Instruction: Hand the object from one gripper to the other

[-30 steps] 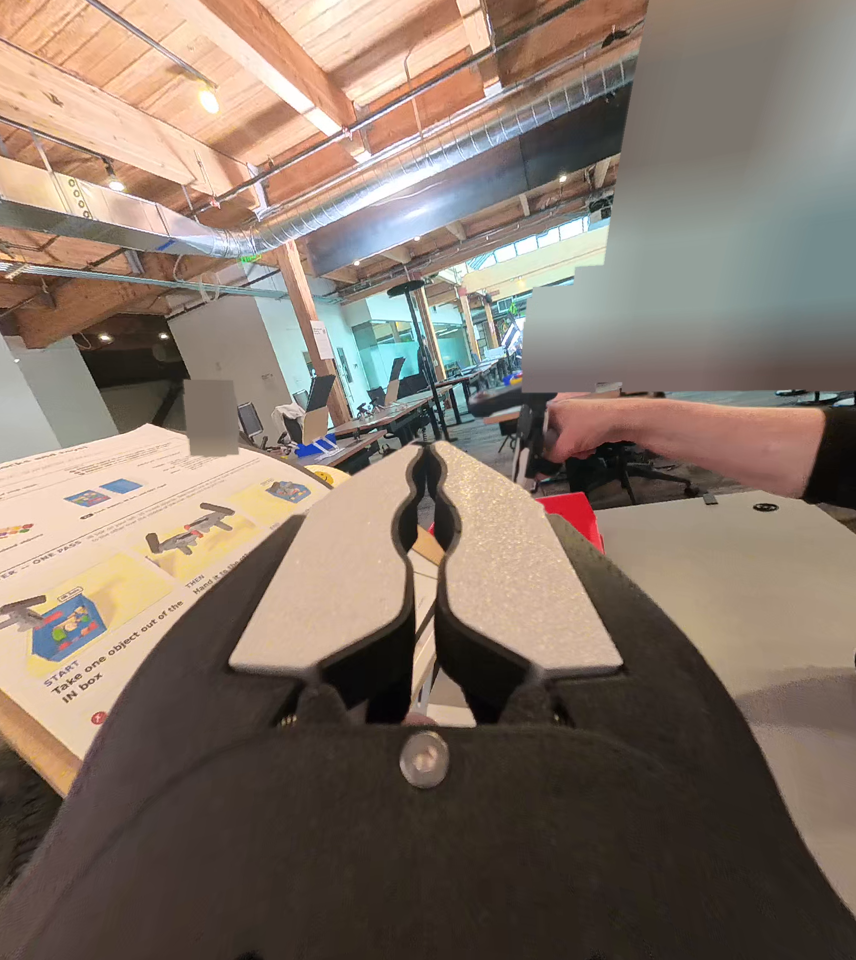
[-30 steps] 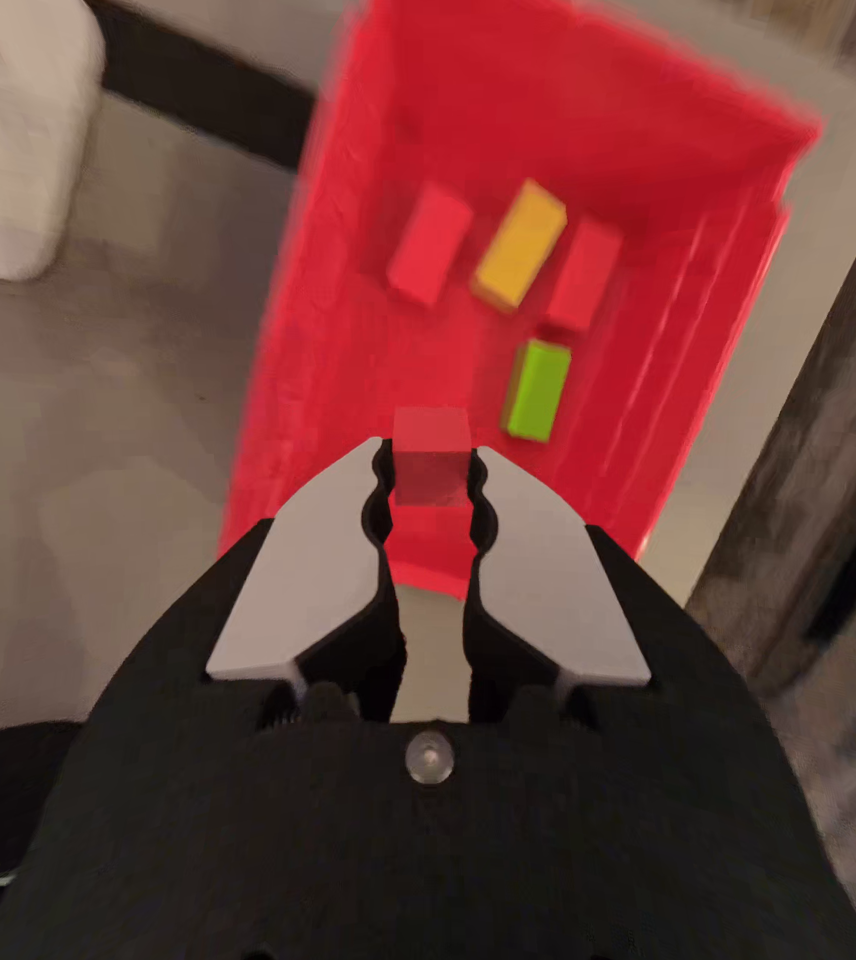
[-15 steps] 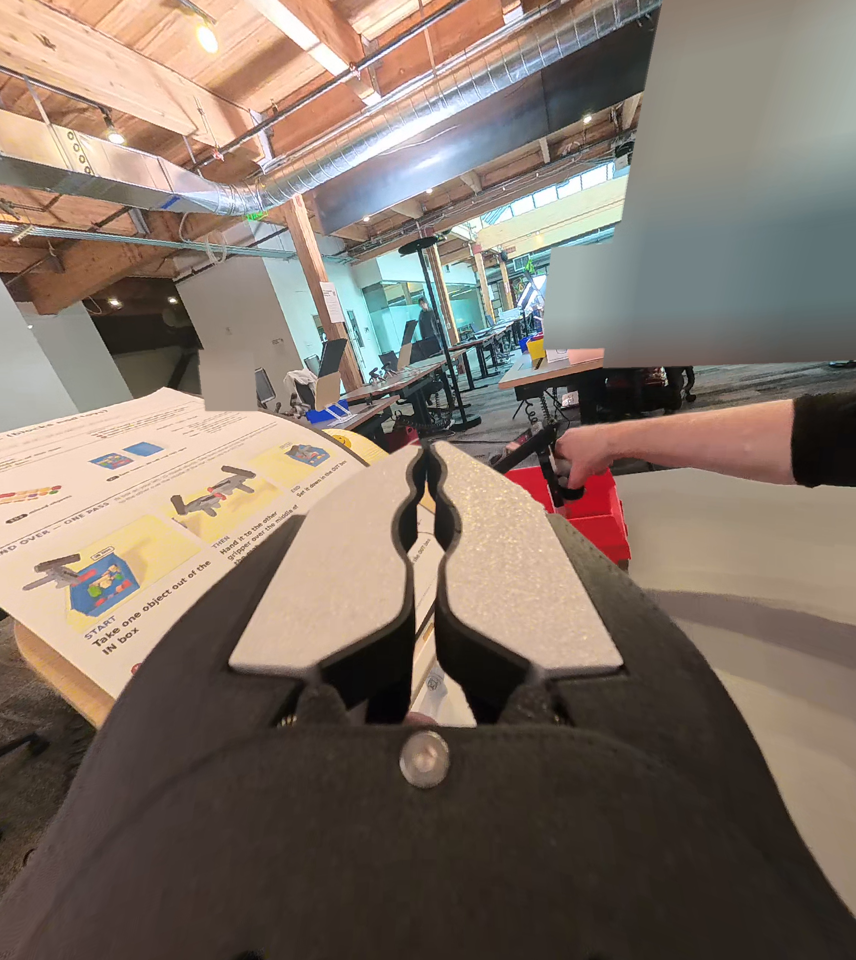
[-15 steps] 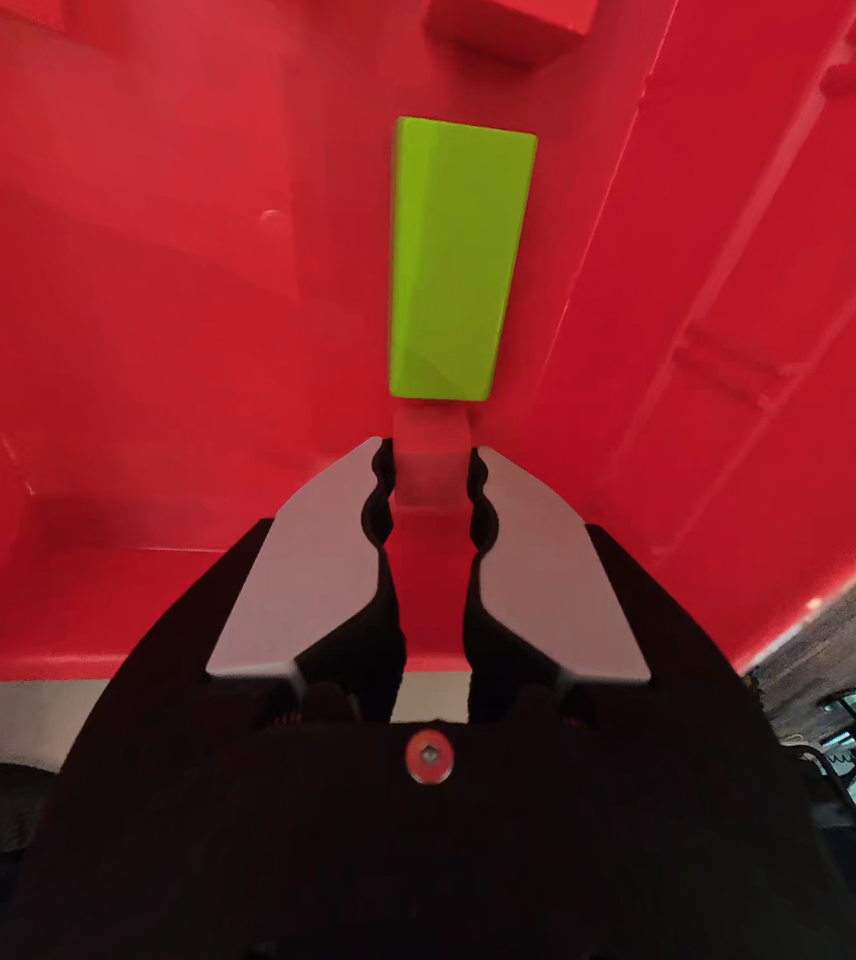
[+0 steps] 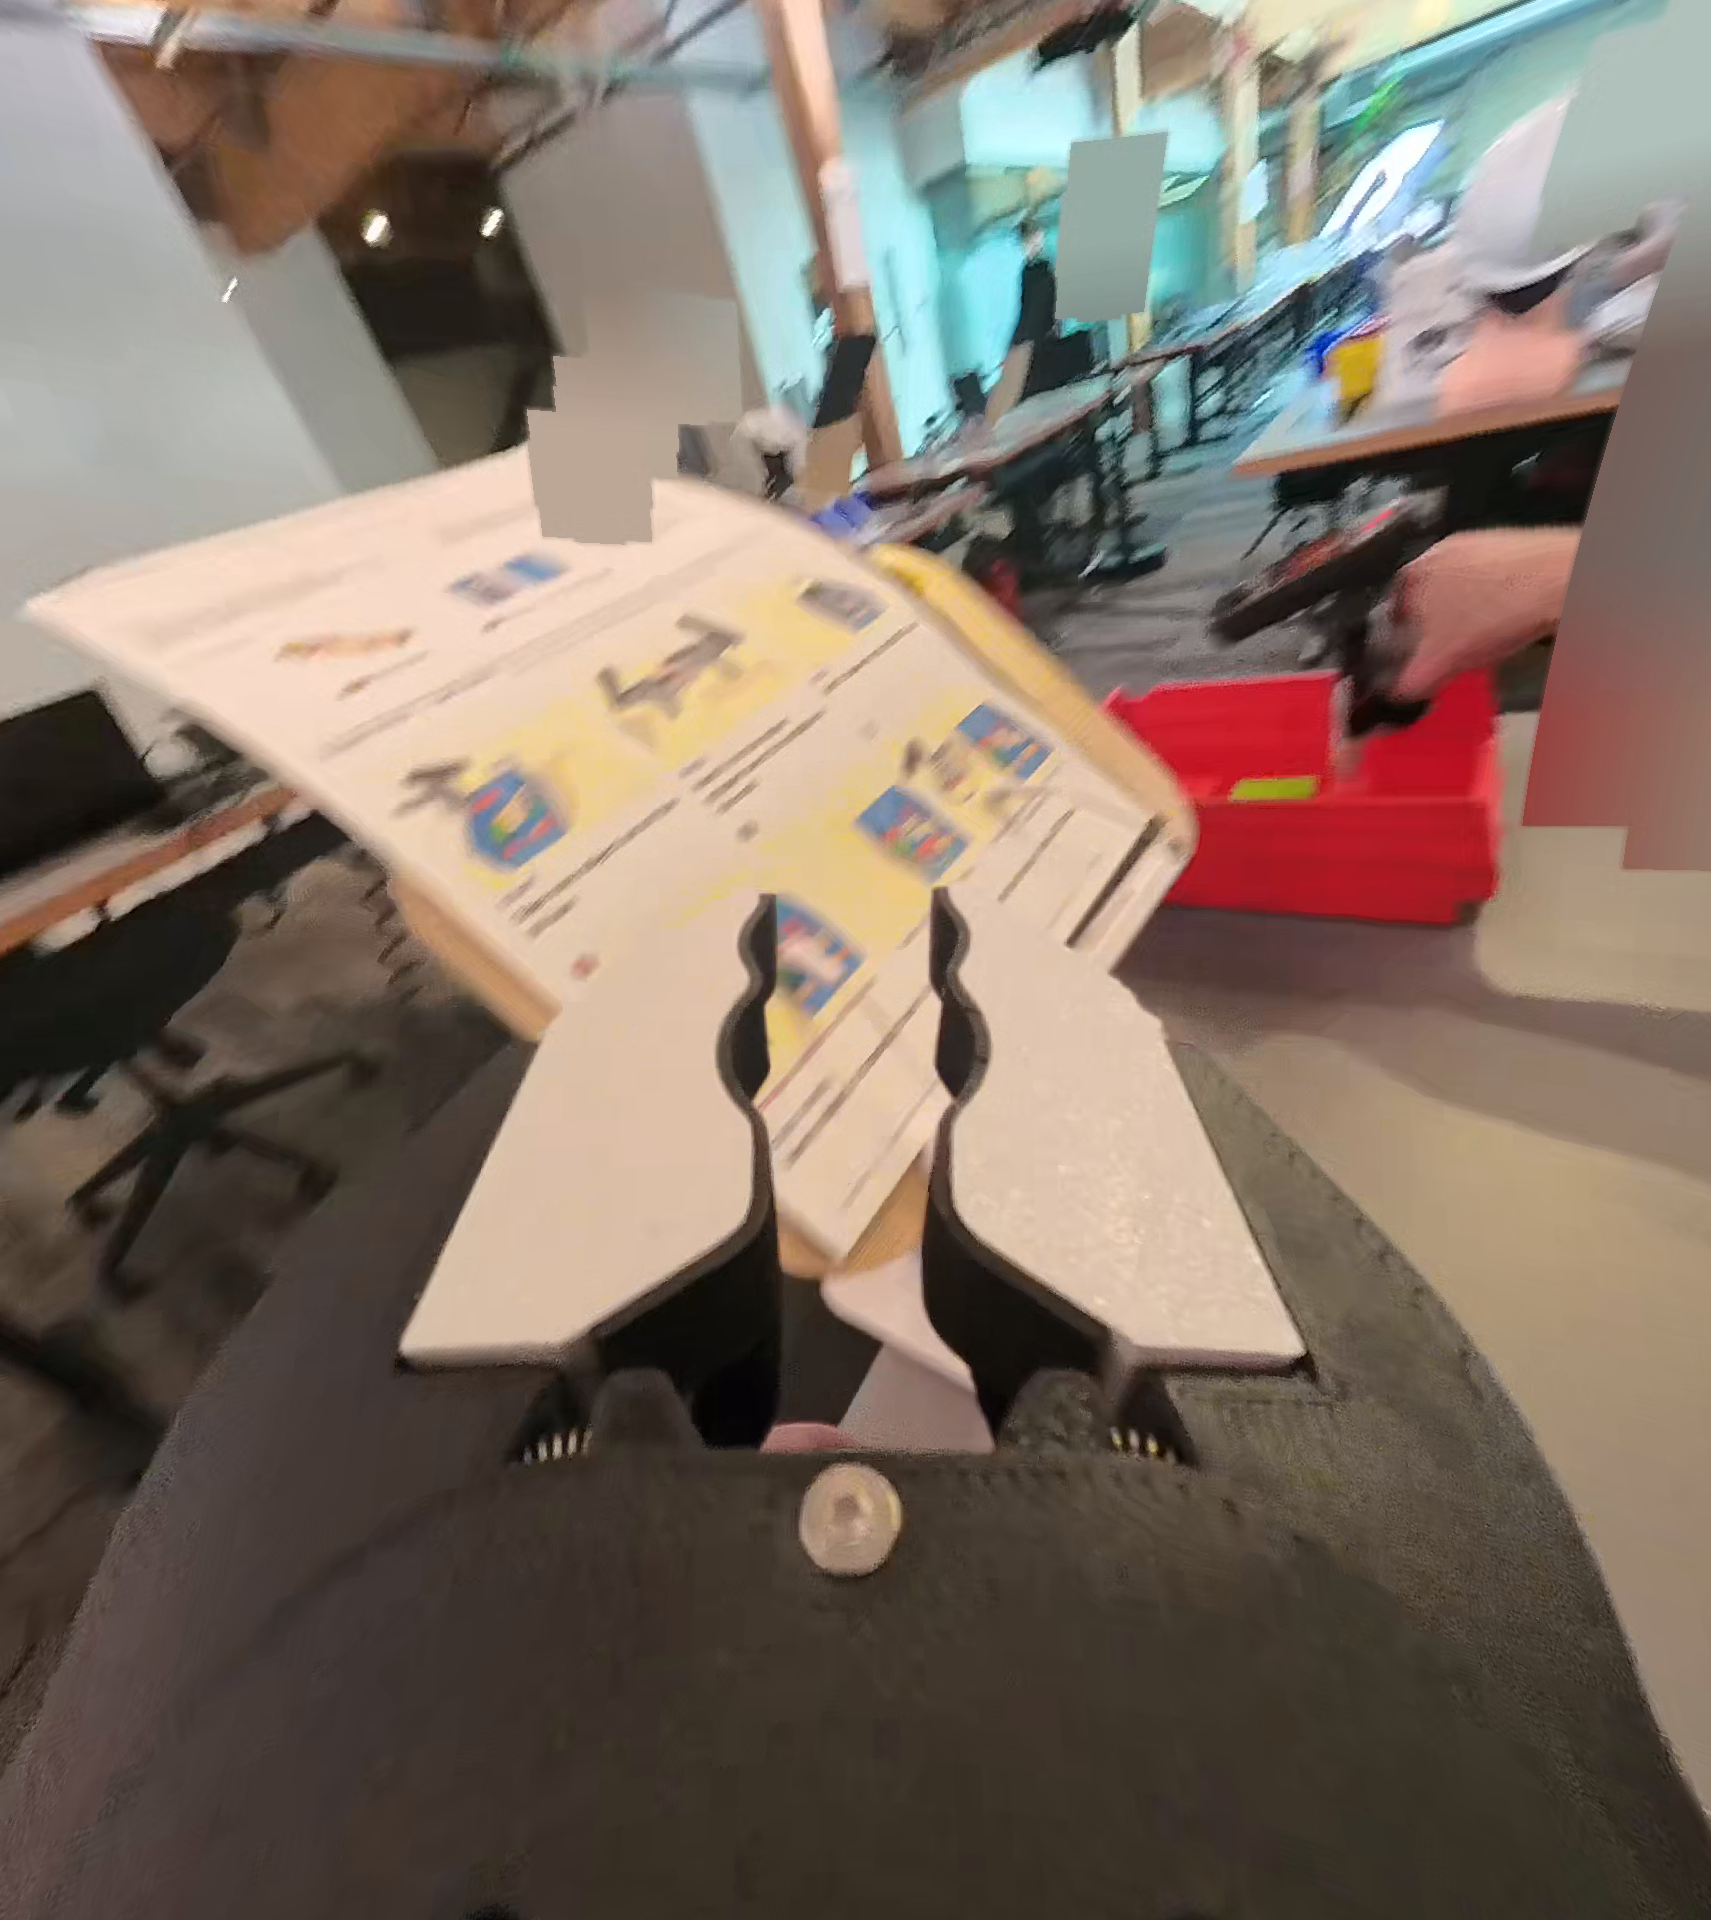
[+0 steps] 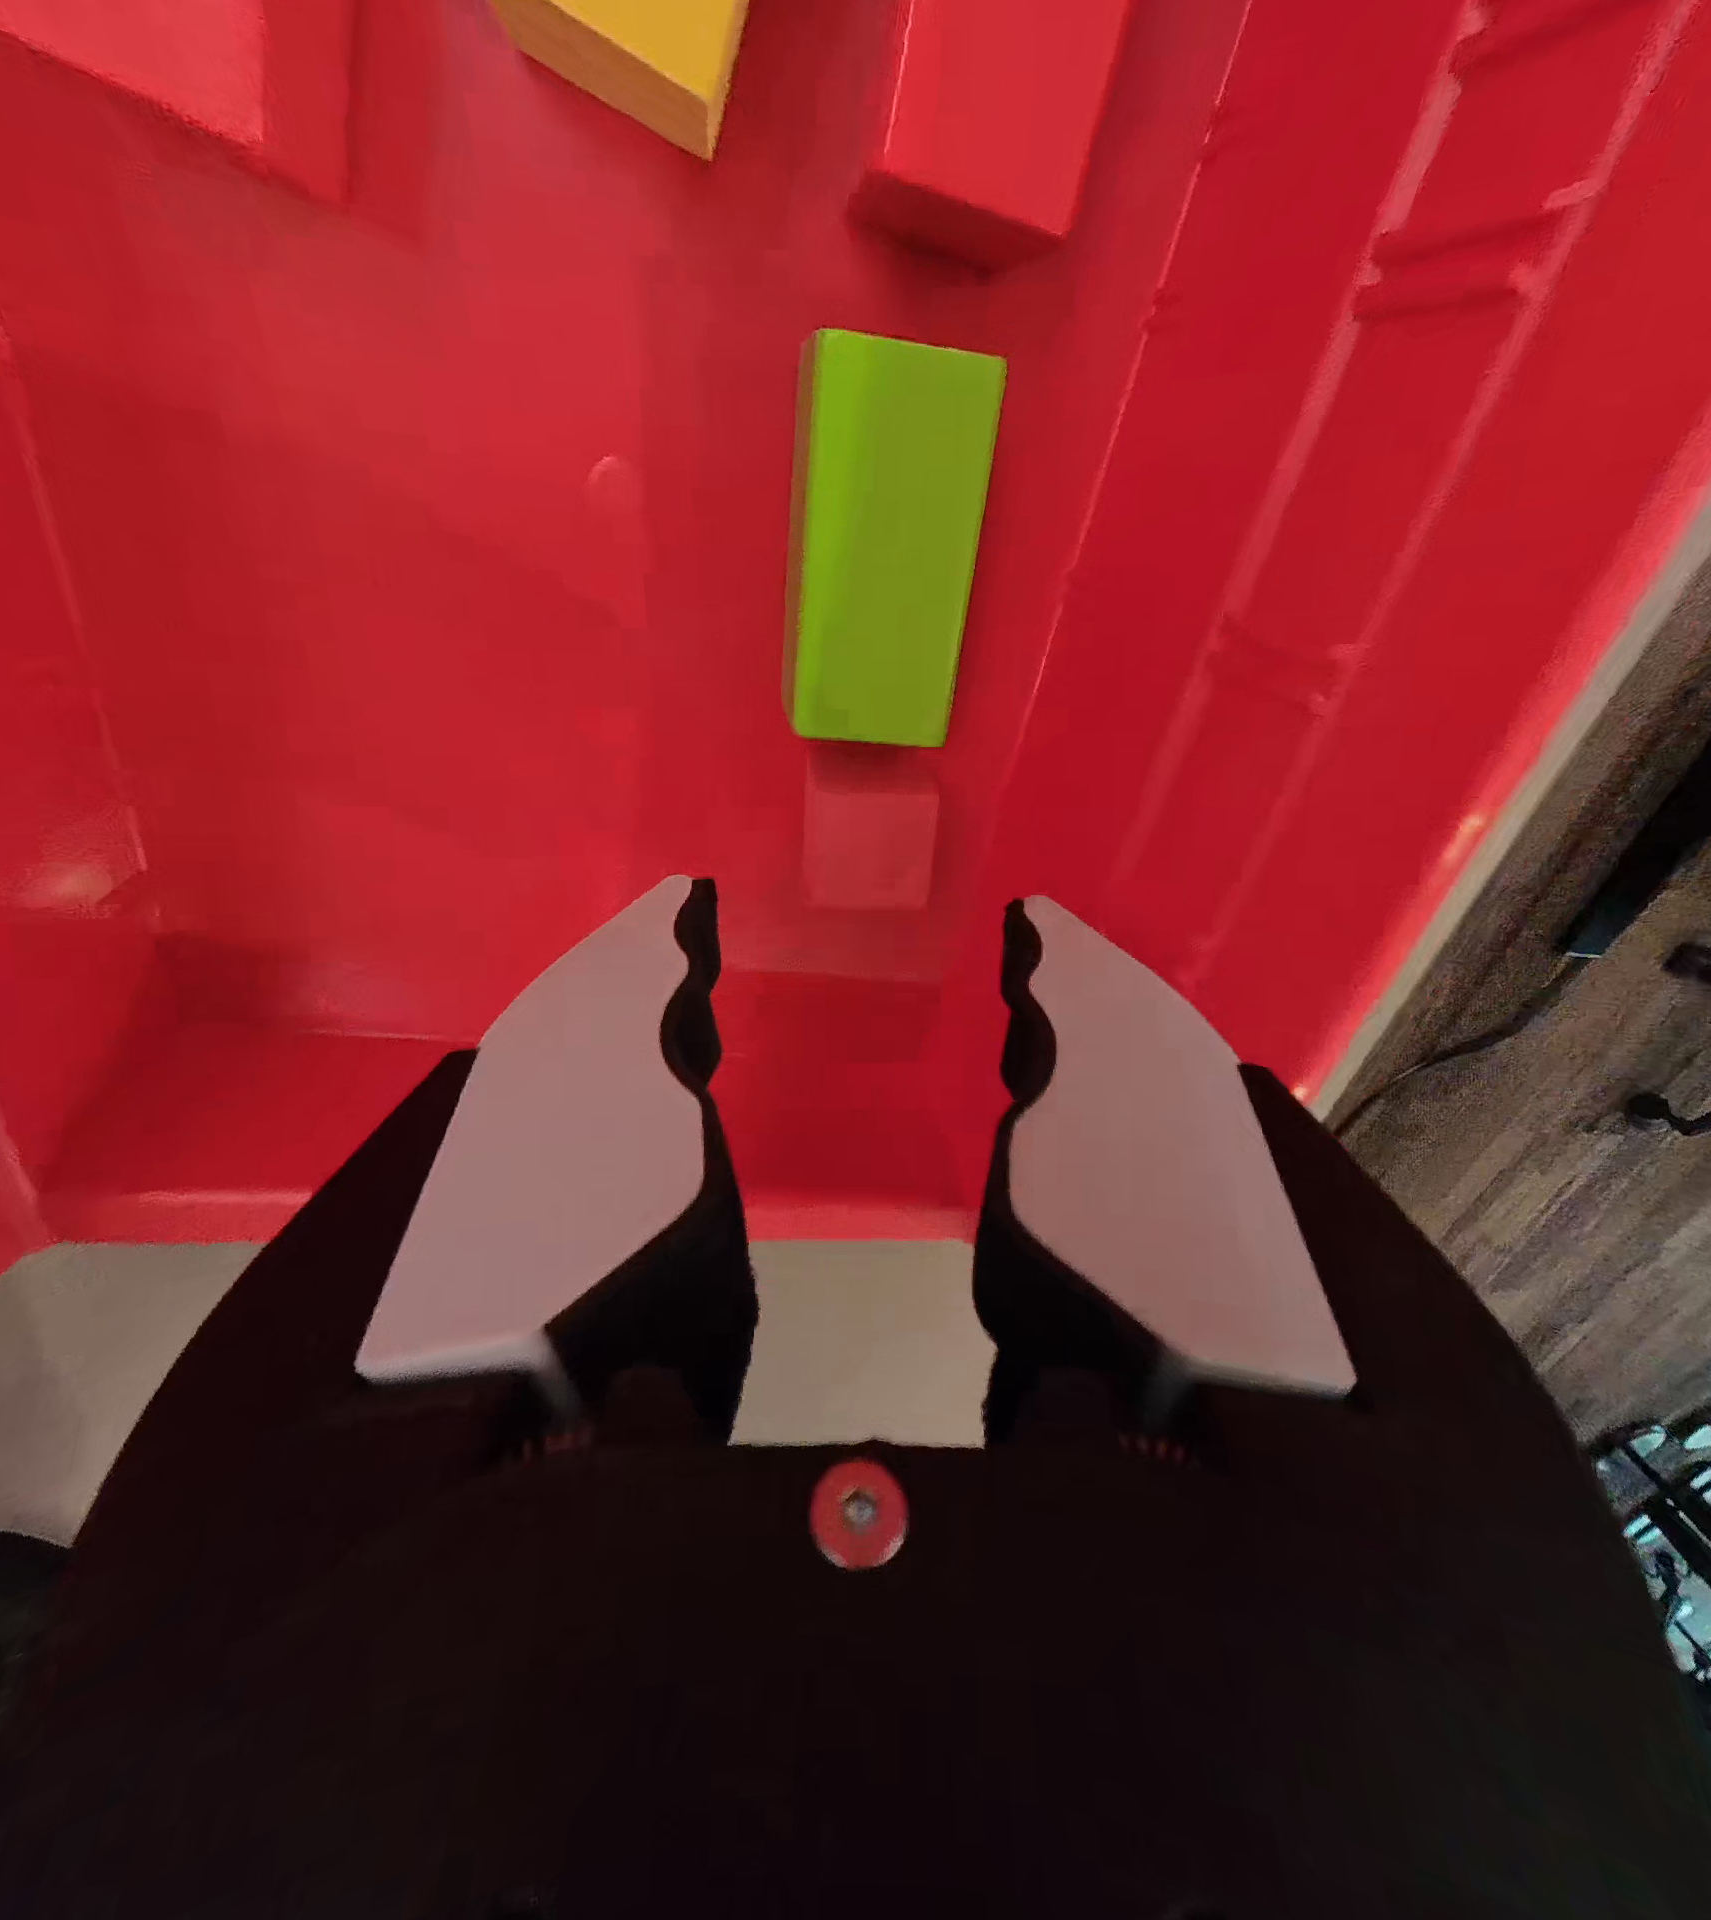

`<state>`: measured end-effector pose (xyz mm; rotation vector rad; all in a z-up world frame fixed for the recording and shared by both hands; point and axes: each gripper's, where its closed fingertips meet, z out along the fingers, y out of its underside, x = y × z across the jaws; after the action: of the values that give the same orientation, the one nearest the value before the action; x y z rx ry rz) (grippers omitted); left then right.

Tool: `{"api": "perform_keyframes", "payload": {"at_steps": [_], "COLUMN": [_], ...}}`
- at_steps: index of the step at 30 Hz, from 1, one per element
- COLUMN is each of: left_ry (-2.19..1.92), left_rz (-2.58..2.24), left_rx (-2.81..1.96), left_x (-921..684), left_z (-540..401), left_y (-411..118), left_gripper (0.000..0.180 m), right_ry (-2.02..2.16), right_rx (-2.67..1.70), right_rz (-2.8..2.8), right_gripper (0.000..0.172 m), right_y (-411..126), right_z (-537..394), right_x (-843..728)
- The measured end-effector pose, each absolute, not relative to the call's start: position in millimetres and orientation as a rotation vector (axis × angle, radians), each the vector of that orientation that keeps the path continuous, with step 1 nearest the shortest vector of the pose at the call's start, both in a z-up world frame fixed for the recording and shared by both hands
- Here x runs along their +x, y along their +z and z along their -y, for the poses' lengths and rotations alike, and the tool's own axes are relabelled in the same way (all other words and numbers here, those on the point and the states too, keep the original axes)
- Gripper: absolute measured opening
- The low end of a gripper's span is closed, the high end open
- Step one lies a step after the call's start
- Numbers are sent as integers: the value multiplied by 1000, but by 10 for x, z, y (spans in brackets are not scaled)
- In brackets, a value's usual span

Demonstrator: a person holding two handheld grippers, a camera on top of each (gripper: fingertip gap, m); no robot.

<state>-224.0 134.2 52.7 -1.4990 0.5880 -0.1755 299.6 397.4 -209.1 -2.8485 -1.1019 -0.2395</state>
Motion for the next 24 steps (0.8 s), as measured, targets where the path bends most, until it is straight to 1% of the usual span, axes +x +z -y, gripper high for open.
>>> {"api": "perform_keyframes", "payload": {"at_steps": [2, 4, 7, 11, 14, 20, 24], "left_ry": [-72, 42, 246, 318, 331, 369, 405], "left_rz": [-501, -417, -259, -209, -240, -208, -185], "left_rx": [-1608, -1777, -2090, -2310, -2339, -2488, -2586], "left_x": [-2612, -3002, -3670, -4189, -4401, -4682, -4803], "left_z": [-1403, -1458, -1495, -1536, -1601, -1653, -1634], "left_y": [380, 101, -513, -1252, -1569, -2116, -2384], "left_gripper": [31, 35, 41, 47, 43, 50, 50], "right_ry": [-235, -210, -214, -191, -164, -113, -121], "right_rx": [-2791, -2747, -2681, -2619, -2582, -2532, -2514], "right_rz": [1106, 1138, 1185, 1242, 1289, 1356, 1371], "right_gripper": [51, 49, 47, 45, 45, 45, 44], "right_y": [-1961, -1874, -1776, -1719, -1716, -1725, -1717], "right_z": [-3950, -3888, -3813, -3704, -3634, -3514, -3492], "right_x": [2937, 2840, 2708, 2518, 2382, 2201, 2187]}}
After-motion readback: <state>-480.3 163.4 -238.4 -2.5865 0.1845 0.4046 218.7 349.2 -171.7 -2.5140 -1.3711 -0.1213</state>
